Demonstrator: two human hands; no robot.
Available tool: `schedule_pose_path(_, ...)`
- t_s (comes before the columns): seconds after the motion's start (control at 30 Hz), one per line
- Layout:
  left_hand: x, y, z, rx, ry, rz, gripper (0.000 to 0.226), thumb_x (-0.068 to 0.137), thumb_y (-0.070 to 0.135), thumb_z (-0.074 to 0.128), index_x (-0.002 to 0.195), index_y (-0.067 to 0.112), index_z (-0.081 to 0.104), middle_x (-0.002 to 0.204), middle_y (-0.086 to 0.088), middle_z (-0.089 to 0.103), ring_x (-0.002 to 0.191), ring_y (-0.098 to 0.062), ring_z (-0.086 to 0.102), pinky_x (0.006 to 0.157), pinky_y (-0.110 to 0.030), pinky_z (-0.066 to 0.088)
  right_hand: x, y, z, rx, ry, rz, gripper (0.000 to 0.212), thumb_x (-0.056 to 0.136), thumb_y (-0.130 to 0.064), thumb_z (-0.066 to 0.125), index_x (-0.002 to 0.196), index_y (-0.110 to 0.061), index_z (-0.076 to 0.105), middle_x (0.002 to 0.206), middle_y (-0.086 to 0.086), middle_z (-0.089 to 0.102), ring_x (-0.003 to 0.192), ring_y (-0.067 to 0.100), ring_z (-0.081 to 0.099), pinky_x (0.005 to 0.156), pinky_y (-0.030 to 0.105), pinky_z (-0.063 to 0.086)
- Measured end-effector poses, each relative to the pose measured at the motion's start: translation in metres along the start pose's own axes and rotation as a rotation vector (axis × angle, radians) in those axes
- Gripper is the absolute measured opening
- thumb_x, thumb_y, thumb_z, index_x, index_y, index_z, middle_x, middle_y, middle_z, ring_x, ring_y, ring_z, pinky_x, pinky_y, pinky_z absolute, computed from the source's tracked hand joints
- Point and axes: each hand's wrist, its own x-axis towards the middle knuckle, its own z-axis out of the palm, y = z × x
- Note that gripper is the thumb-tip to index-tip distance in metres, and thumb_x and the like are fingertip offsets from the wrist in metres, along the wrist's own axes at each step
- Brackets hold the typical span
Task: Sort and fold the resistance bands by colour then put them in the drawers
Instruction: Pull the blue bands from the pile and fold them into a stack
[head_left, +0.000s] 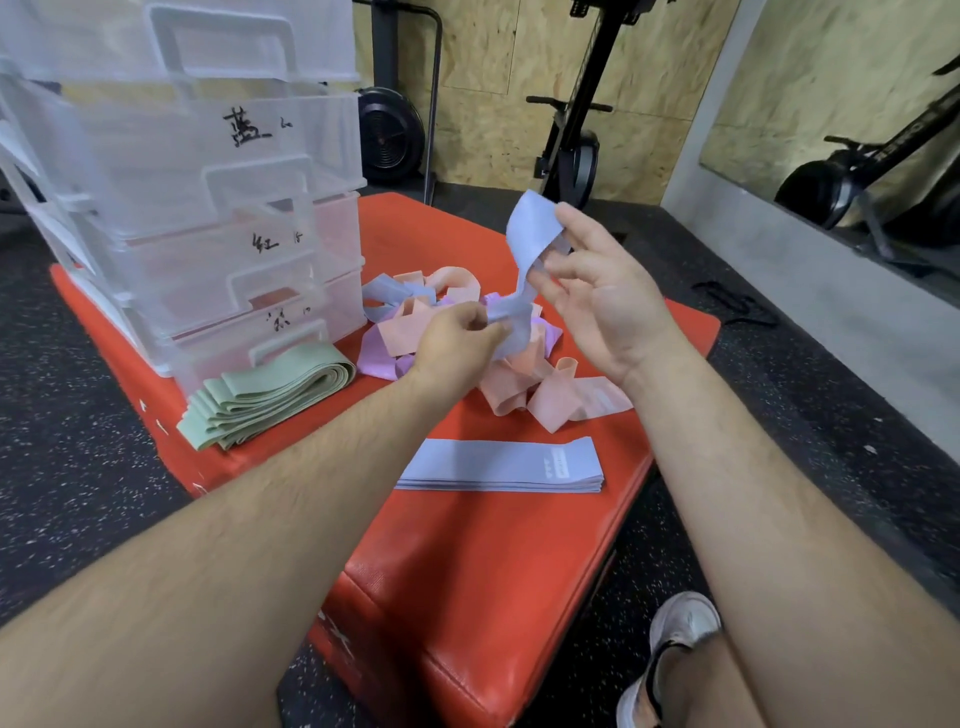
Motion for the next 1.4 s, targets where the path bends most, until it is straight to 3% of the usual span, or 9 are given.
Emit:
schedule_pose_path(0.13,0.000,0.008,-0.007,-0.012,-0.003,0.016,0.035,0.091,0.027,0.068,0.064,0.014,0.050,0.060,0.004,0.041,0.053,-0.009,0.039,0.050,-0.018,0.036,0.006,0.017,-0.014,-0.410,0.087,0.094,0.085,0.076,0.001,0.054,0.149,-0.038,0.038,0.128,-0.009,0.061,0.125,0.012,0.055,0.111,0.044,0.045)
schedule_pose_path(0.33,0.001,0.011,-0.018,0.034,-0.043,0.094,0.035,0.095,0.032,0.061,0.094,-0.003,0.063,0.076,-0.002,0.050,0.066,-0.010,0.046,0.059,-0.023,0.040,-0.002,0.025,-0.012,-0.605,-0.009,0.125,0.055,0.087,-0.004,0.064,0.132,-0.033,0.049,0.112,-0.003,0.069,0.087,0.011,0.065,0.068,0.024,0.049)
schedule_pose_path(0.53,-0.004,0.015,-0.023,0.089,-0.026,0.204,0.020,0.095,0.028,0.062,0.095,0.009,0.065,0.086,-0.012,0.059,0.074,-0.009,0.052,0.067,-0.028,0.044,-0.002,0.027,-0.012,-0.626,0.033,0.003,0.017,0.092,-0.012,0.070,0.108,-0.018,0.072,0.092,-0.005,0.070,0.076,0.002,0.062,0.068,0.018,0.050)
schedule_pose_path(0.63,-0.009,0.019,-0.027,0.014,0.018,0.178,0.016,0.091,0.029,0.069,0.103,0.022,0.062,0.100,-0.001,0.068,0.087,-0.011,0.063,0.075,-0.028,0.052,-0.001,0.021,-0.012,-0.582,0.105,-0.118,0.012,0.092,-0.010,0.068,0.100,-0.018,0.074,0.095,0.001,0.074,0.083,0.008,0.065,0.081,0.032,0.056)
schedule_pose_path(0.87,-0.016,0.031,-0.037,0.001,0.022,0.189,0.037,0.087,0.032,0.072,0.120,0.025,0.055,0.112,0.010,0.064,0.092,-0.003,0.066,0.063,-0.013,0.049,0.004,-0.018,-0.004,0.257,-0.019,-0.280,0.012,0.101,-0.004,0.053,0.101,-0.014,0.060,0.098,0.003,0.068,0.090,0.016,0.064,0.079,0.029,0.052)
schedule_pose_path(1.1,-0.019,0.034,-0.038,-0.077,-0.167,0.239,0.064,0.077,0.010,0.061,0.136,0.029,0.047,0.131,0.008,0.055,0.118,-0.007,0.054,0.073,-0.012,0.053,-0.001,0.006,-0.010,-0.307,0.107,-0.244,0.014,0.097,-0.007,0.062,0.105,-0.016,0.068,0.090,-0.003,0.074,0.081,0.008,0.067,0.069,0.025,0.053)
schedule_pose_path(1.2,-0.023,0.039,-0.037,-0.173,-0.155,0.284,0.048,0.082,0.017,0.061,0.128,0.028,0.055,0.117,0.008,0.062,0.104,-0.004,0.059,0.083,-0.018,0.049,-0.006,0.011,-0.005,-0.460,-0.007,-0.212,0.014,0.097,-0.007,0.062,0.105,-0.014,0.071,0.098,0.007,0.076,0.090,0.015,0.070,0.083,0.037,0.056)
schedule_pose_path(1.3,-0.024,0.040,-0.037,-0.092,-0.057,0.341,0.014,0.094,0.024,0.064,0.108,0.022,0.067,0.088,0.009,0.066,0.079,0.001,0.057,0.070,-0.018,0.047,-0.011,0.015,-0.003,-0.540,-0.055,-0.192,0.013,0.096,-0.009,0.065,0.108,-0.010,0.071,0.098,0.008,0.077,0.097,0.020,0.073,0.090,0.037,0.057)
schedule_pose_path(1.4,-0.023,0.039,-0.040,-0.038,0.009,0.339,0.010,0.096,0.024,0.063,0.096,0.016,0.069,0.091,-0.010,0.070,0.072,-0.002,0.060,0.053,-0.018,0.049,-0.010,0.017,-0.001,-0.540,-0.052,-0.172,0.017,0.094,-0.015,0.069,0.111,-0.016,0.068,0.098,0.014,0.076,0.097,0.029,0.072,0.091,0.044,0.056)
